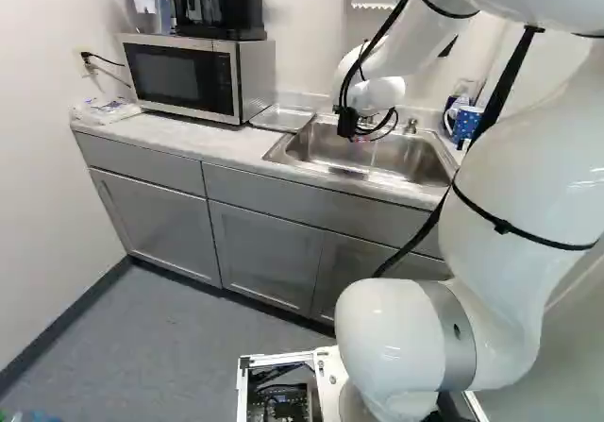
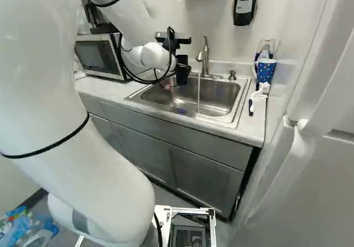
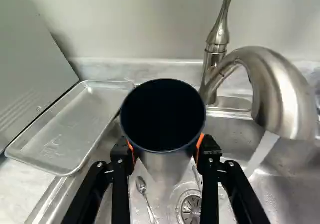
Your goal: Rinse the cup and place it in the tray
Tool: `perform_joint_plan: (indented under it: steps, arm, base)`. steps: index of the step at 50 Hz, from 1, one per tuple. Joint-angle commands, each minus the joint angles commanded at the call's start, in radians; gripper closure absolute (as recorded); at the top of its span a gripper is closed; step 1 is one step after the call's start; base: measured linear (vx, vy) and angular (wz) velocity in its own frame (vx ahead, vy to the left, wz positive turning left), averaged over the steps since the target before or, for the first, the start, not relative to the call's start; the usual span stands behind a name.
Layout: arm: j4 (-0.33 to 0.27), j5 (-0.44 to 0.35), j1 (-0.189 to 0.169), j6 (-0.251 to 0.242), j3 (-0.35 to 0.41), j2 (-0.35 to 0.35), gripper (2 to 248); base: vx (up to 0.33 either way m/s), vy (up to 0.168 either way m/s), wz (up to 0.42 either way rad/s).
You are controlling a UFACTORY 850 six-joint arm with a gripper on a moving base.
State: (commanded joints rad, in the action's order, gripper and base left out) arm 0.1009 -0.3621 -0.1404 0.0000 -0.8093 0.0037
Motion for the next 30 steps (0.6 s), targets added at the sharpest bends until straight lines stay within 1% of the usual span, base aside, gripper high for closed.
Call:
perform_joint_plan:
  steps: [10,30]
  arm:
    - [0.000,-0.002,-0.001,0.000,0.009,0.007,124]
    - [0.000,-0.002,-0.001,0.000,0.017,-0.026,124]
  base:
    - [0.000,0.000,0.000]
    - [0.000,0.000,0.000]
